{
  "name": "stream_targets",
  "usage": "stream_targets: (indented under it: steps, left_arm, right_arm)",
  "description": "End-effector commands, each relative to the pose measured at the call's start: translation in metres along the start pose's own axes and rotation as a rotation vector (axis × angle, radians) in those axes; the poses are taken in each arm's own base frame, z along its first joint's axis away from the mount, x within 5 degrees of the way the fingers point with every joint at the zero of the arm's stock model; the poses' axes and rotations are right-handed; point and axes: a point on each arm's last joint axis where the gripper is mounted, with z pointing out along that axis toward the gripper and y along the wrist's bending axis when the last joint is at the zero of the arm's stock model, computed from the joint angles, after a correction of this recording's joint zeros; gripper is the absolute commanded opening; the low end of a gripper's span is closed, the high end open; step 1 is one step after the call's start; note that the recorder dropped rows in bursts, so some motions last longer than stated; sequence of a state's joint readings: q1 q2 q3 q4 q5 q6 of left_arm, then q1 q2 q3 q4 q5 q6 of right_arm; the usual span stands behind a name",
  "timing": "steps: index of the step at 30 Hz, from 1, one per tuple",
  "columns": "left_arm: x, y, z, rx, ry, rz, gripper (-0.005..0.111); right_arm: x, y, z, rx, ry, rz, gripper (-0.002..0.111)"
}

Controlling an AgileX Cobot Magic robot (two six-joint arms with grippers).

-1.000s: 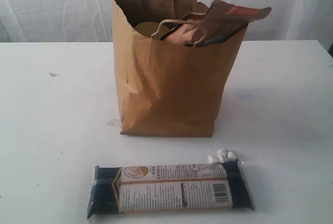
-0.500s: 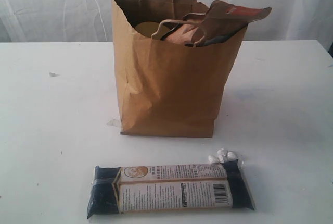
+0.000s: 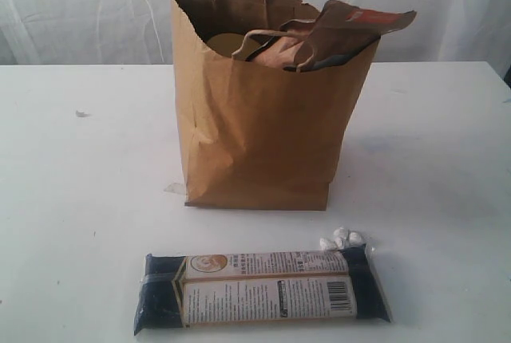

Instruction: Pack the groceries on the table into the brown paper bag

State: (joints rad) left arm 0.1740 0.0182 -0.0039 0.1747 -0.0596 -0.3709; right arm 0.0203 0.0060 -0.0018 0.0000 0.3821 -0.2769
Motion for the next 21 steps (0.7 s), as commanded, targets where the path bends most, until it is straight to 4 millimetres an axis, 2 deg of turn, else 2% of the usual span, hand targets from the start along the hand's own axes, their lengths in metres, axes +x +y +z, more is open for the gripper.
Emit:
stream_targets:
  steps: [1,4,8,21]
  left_arm:
    - [0.015,0.002,-0.002,-0.021,0.146,-0.01,0.0]
    - [0.032,0.005,-0.006,-0.046,0.338,0.042,0.0]
    - [0.026,0.004,-0.005,-0.022,0.276,0.148,0.0]
    - [0.026,0.004,-0.005,-0.022,0.276,0.161,0.0]
  right_arm:
    - [-0.001,0.0,0.0,0.003,-0.021,0.002,0.008]
    - [-0.001,0.0,0.0,0.003,-0.021,0.002,0.008]
    - [-0.001,0.0,0.0,0.003,-0.021,0.002,0.008]
    - [-0.001,0.0,0.0,0.003,-0.021,0.002,0.008]
